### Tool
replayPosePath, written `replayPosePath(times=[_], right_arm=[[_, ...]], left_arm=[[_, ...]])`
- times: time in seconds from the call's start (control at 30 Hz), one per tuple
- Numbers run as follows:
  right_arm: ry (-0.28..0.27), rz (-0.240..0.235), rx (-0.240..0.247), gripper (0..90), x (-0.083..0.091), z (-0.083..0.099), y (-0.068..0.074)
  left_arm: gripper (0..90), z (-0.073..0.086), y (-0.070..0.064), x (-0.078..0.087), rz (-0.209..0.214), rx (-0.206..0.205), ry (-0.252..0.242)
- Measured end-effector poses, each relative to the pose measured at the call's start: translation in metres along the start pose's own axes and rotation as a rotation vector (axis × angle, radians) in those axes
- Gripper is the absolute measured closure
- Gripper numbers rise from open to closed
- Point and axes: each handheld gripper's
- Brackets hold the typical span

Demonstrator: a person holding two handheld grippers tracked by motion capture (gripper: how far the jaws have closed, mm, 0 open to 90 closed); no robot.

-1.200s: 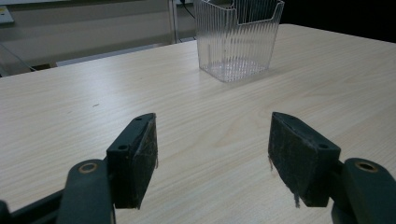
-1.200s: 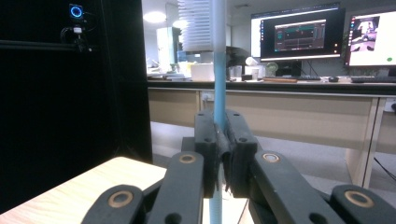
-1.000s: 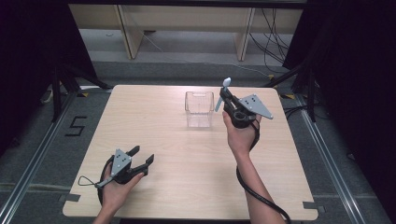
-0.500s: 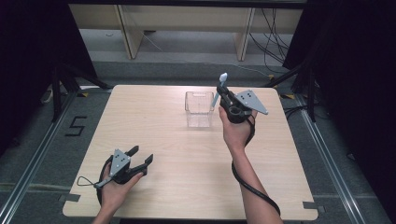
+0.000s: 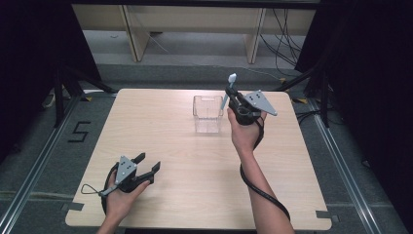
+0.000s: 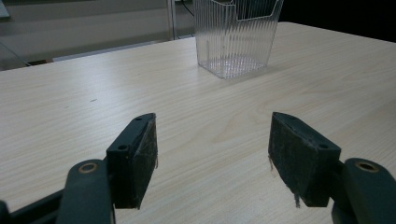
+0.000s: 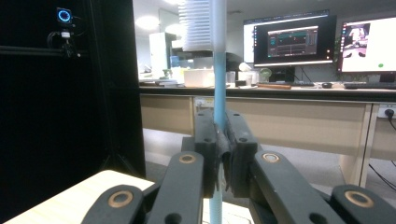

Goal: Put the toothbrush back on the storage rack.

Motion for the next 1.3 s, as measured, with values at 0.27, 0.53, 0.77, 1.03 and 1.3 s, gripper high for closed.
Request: replayPosePath(times=[0.27, 0.53, 0.77, 1.03, 1.3], right_arm=[[0.002, 0.007, 0.003, 85.7, -0.006, 0.003, -0.002], [0.021, 0.025, 0.016, 85.7, -0.012, 0.006, -0.004], [0.021, 0.030, 0.010, 85.7, -0.017, 0.010, -0.006], [0.033, 0.034, 0.016, 85.7, -0.021, 0.013, -0.007], [0.037, 0.042, 0.026, 85.6, -0.023, 0.018, -0.008]], left_arm=[[32.4, 0.000, 0.000, 0.000, 0.001, -0.002, 0.001], [32.4, 0.001, 0.000, 0.000, 0.001, -0.002, 0.003], [32.4, 0.001, 0.000, -0.001, 0.002, -0.001, 0.004], [32.3, 0.001, -0.001, -0.001, 0.002, 0.000, 0.004], [32.3, 0.002, -0.001, -0.002, 0.005, 0.000, 0.007]])
Point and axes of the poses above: each handheld gripper's, and its own axes: x roughly backward along the jaws, z roughly out of its underside, y roughly to its left, and after that the axes turned 10 degrees about -x, right-handed
